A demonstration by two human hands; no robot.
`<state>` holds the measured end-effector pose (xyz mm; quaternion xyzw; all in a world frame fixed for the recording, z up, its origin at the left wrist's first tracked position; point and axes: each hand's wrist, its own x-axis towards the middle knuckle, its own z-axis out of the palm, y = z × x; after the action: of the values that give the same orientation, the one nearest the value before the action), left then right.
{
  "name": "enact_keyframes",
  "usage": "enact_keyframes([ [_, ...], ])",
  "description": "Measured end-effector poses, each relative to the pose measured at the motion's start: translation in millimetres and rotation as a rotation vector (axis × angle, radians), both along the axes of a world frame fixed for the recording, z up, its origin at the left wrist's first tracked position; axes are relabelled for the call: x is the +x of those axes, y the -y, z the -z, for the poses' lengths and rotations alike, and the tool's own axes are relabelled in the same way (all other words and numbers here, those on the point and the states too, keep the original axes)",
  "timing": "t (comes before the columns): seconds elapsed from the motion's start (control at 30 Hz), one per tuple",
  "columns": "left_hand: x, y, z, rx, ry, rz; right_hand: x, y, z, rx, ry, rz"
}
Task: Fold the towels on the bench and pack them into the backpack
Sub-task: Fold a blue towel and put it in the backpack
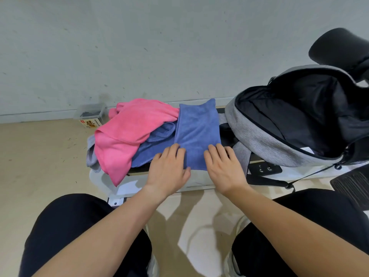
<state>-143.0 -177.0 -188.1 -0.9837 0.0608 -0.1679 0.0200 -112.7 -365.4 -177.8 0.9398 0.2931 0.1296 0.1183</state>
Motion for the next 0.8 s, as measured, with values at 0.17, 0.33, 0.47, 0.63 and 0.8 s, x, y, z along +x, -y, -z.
enact_keyframes([
  [0.17,-2,-1,2,0.164,-0.066,-0.023,9,-4,1,0.030,0.106,-0.078],
  [0.33,3,0,1,0.219,0.038,-0.024,8,1,13,-0.007,0.144,-0.085],
  [0.47,1,-1,-3,0.205,0.035,-0.012,9,1,7,-0.006,0.122,-0.073],
  [0.63,-10,-7,-19,0.161,-0.005,0.036,4,10,-11,0.101,0.062,-0.155],
  [0.8,-19,-13,-44,-0.007,0.017,0.163,-8,28,-47,0.323,-0.066,-0.177],
])
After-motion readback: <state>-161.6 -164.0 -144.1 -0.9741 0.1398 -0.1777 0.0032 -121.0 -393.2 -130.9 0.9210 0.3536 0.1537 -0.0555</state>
